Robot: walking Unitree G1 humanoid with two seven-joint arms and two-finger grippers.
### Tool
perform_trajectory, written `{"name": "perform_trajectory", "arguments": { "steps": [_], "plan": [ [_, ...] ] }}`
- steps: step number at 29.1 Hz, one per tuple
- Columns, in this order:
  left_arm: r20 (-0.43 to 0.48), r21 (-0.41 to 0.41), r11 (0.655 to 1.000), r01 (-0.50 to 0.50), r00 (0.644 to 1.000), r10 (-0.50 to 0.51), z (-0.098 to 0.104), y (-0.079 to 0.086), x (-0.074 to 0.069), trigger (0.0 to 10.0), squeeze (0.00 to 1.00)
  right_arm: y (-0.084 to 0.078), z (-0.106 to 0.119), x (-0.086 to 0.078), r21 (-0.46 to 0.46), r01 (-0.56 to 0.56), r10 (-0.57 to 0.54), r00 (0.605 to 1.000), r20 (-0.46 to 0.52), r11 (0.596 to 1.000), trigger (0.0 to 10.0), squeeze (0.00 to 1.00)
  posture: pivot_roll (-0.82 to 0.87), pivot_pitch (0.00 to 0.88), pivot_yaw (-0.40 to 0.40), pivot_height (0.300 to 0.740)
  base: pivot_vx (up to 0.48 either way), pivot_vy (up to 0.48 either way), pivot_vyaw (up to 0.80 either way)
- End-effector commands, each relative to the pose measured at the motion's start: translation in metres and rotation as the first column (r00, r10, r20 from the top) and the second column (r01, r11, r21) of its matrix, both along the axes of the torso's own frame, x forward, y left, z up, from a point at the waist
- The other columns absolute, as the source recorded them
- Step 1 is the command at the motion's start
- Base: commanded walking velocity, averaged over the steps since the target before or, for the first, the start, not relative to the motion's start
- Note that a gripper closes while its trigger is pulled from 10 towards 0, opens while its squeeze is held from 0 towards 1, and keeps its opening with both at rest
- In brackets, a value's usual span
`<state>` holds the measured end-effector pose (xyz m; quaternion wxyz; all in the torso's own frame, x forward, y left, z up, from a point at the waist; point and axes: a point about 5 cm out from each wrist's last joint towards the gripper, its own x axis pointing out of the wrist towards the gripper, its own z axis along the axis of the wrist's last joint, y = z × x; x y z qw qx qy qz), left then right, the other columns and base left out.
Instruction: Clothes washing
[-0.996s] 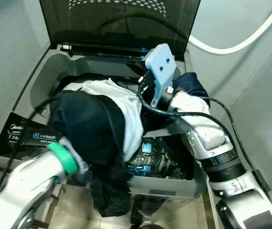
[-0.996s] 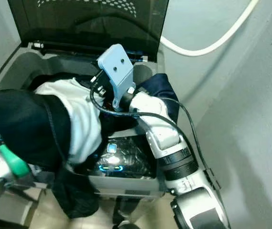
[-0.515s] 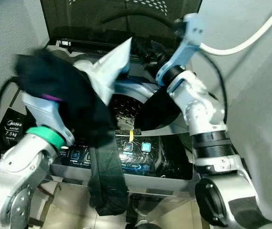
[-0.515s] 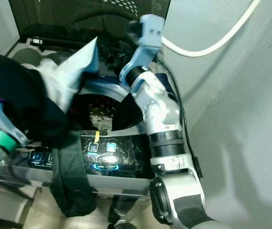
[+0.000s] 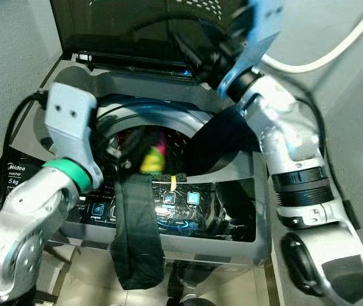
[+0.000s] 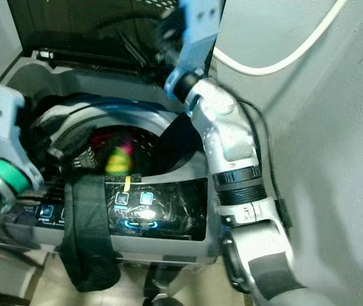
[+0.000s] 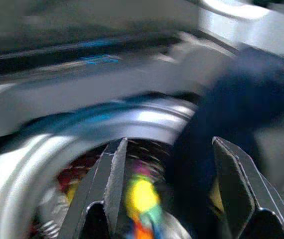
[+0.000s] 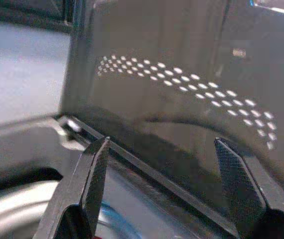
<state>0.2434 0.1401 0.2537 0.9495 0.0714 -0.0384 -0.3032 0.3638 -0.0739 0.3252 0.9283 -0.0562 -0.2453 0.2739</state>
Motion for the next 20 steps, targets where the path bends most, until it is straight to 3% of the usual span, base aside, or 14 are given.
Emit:
{"name": "perform_trajectory", "arguments": {
  "steps": [1, 2, 3, 5, 6, 7, 8, 9, 11, 14, 16, 17, 18, 20],
  "plan": [
    [-0.035, 0.009, 0.994, 0.109, 0.994, -0.108, -0.002, -0.01, -0.01, 10.0, 0.0, -0.004, 0.013, -0.006, 0.103, -0.014, 0.008, 0.998, 0.06, 0.995, 10.0, 0.0, 0.1, 0.055, -0.015, 0.74, 0.0, 0.0, 0.0],
    [-0.013, -0.056, 0.982, 0.18, 0.983, -0.181, 0.006, -0.015, -0.016, 10.0, 0.0, -0.01, 0.02, -0.01, 0.191, -0.042, 0.027, 0.996, 0.083, 0.981, 10.0, 0.0, 0.1, 0.058, -0.013, 0.74, 0.0, 0.0, 0.0],
    [0.016, -0.11, 0.973, 0.204, 0.979, -0.203, 0.013, -0.017, -0.016, 10.0, 0.0, -0.013, 0.023, -0.012, 0.209, -0.049, 0.028, 0.994, 0.101, 0.977, 10.0, 0.0, 0.1, 0.059, -0.012, 0.74, 0.0, 0.0, 0.0],
    [0.039, -0.117, 0.976, 0.181, 0.983, -0.178, 0.021, -0.016, -0.01, 10.0, 0.0, -0.019, 0.027, -0.016, 0.257, -0.062, 0.031, 0.992, 0.123, 0.965, 10.0, 0.0, 0.1, 0.057, -0.01, 0.74, 0.0, 0.0, 0.0],
    [0.053, 0.02, 0.991, 0.135, 0.989, -0.136, 0.019, -0.014, -0.003, 10.0, 0.0, -0.024, 0.029, -0.017, 0.292, -0.065, 0.027, 0.991, 0.132, 0.954, 10.0, 0.0, 0.1, 0.057, -0.01, 0.74, 0.0, 0.0, 0.0],
    [0.053, 0.02, 0.991, 0.135, 0.989, -0.136, 0.019, -0.014, -0.003, 10.0, 0.0, -0.024, 0.029, -0.017, 0.292, -0.065, 0.027, 0.991, 0.132, 0.954, 10.0, 0.0, 0.1, 0.057, -0.01, 0.74, 0.0, 0.0, 0.0],
    [0.106, 0.194, 0.974, 0.113, 0.985, -0.135, 0.016, -0.014, 0.0, 10.0, 0.0, -0.028, 0.031, -0.019, 0.324, -0.07, 0.025, 0.99, 0.14, 0.944, 10.0, 0.0, 0.1, 0.056, -0.008, 0.74, 0.0, 0.0, 0.0],
    [0.144, 0.353, 0.922, 0.157, 0.965, -0.219, 0.014, -0.018, -0.003, 10.0, 0.0, -0.033, 0.033, -0.021, 0.361, -0.077, 0.024, 0.989, 0.148, 0.929, 10.0, 0.0, 0.1, 0.057, -0.005, 0.74, 0.0, 0.0, 0.0],
    [0.185, 0.489, 0.846, 0.211, 0.923, -0.337, 0.013, -0.024, -0.008, 10.0, 0.0, -0.037, 0.035, -0.023, 0.388, -0.081, 0.021, 0.987, 0.156, 0.918, 10.0, 0.0, 0.09, 0.056, 0.001, 0.74, 0.0, 0.0, 0.0],
    [0.206, 0.507, 0.835, 0.213, 0.911, -0.357, 0.016, -0.026, -0.008, 10.0, 0.0, -0.037, 0.035, -0.023, 0.387, -0.073, 0.01, 0.986, 0.164, 0.919, 10.0, 0.0, 0.09, 0.057, 0.003, 0.74, 0.0, 0.0, 0.0],
    [0.244, 0.472, 0.859, 0.198, 0.907, -0.344, 0.023, -0.028, -0.007, 10.0, 0.0, -0.037, 0.033, -0.022, 0.385, -0.066, -0.001, 0.985, 0.171, 0.921, 10.0, 0.0, 0.09, 0.057, 0.006, 0.74, 0.0, 0.0, 0.0],
    [0.294, 0.406, 0.896, 0.178, 0.904, -0.312, 0.034, -0.028, -0.006, 10.0, 0.0, -0.037, 0.03, -0.023, 0.381, -0.061, -0.007, 0.984, 0.176, 0.923, 10.0, 0.0, 0.09, 0.058, 0.007, 0.74, 0.0, 0.0, 0.0],
    [0.294, 0.406, 0.896, 0.178, 0.904, -0.312, 0.034, -0.028, -0.006, 10.0, 0.0, -0.037, 0.03, -0.023, 0.381, -0.061, -0.007, 0.984, 0.176, 0.923, 10.0, 0.0, 0.09, 0.058, 0.007, 0.74, 0.0, 0.0, 0.0],
    [0.261, 0.313, 0.929, 0.197, 0.923, -0.284, 0.039, -0.024, -0.007, 10.0, 0.0, -0.034, 0.027, -0.024, 0.362, -0.078, 0.016, 0.985, 0.172, 0.929, 10.0, 0.0, 0.1, 0.059, 0.007, 0.74, 0.0, 0.0, 0.0]
  ]
}}
